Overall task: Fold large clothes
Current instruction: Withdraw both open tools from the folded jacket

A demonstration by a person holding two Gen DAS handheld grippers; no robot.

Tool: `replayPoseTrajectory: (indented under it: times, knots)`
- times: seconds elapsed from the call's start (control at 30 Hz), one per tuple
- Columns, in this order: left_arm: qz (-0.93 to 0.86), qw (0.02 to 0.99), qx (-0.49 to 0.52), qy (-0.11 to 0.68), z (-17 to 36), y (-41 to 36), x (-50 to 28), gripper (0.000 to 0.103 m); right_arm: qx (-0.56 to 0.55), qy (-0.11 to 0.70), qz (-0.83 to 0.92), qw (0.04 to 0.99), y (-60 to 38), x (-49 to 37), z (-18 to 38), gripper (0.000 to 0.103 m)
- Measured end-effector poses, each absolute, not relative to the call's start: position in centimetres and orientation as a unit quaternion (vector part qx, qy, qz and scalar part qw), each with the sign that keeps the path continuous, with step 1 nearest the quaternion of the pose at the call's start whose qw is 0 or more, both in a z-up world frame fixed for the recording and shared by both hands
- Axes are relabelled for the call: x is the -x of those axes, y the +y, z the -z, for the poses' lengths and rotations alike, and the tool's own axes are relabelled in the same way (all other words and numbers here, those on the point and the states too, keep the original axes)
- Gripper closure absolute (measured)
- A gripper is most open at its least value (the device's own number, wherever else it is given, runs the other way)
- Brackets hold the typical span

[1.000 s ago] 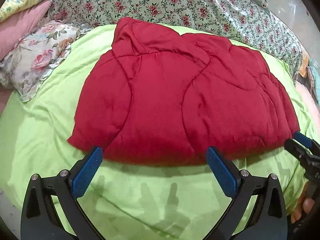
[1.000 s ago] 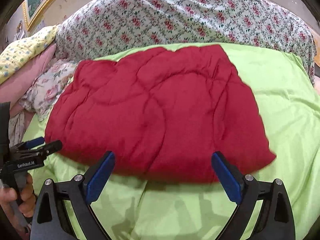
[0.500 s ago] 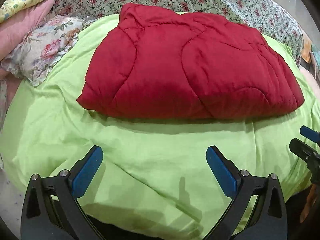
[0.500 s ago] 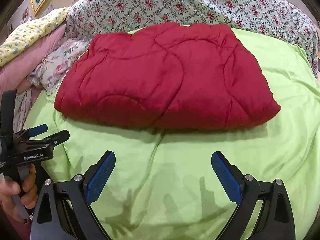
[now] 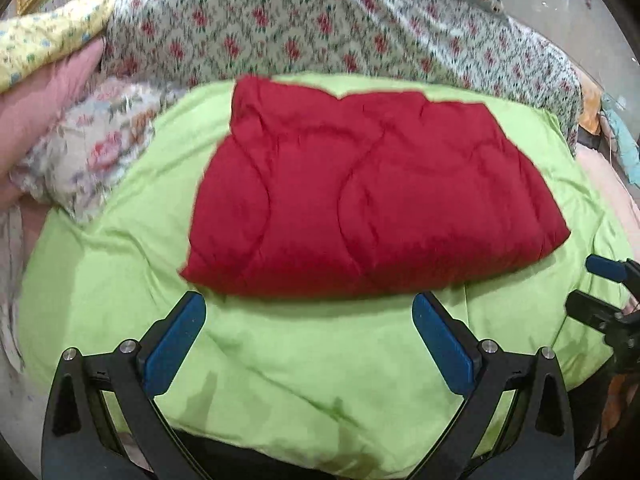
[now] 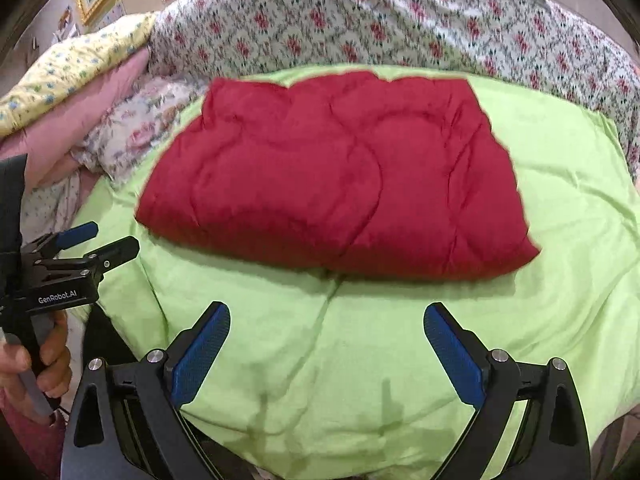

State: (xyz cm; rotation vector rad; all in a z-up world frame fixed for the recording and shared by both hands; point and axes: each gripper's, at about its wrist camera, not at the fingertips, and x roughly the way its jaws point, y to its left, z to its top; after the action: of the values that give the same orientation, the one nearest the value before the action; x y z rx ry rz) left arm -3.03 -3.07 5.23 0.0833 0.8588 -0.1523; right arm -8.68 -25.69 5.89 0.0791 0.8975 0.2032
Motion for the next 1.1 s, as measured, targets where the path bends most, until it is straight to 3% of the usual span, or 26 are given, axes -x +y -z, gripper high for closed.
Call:
replayPoseTrajectory:
  times: [0.37,0.63,1.1]
  knots:
    - [0.026,0.886,-0.109,0.45,-2.7,-5.0,-0.6,0.0,-0.055,0.454,-0.083,0.885,-25.8,4.8,-4.7,0.0]
    - [0.05,0.871,-0.074,0.483,-1.6,-5.4,-1.3,0.0,-0.057,0.476,-0.091,0.873,-25.1,3.9,-2.9,0.0]
    - [0.045,0.869,-0.077,0.487,-3.3,-5.4,-4.2,0.0,0.005,0.474,-0.064,0.878,-24.5,0.8,-5.3,0.0]
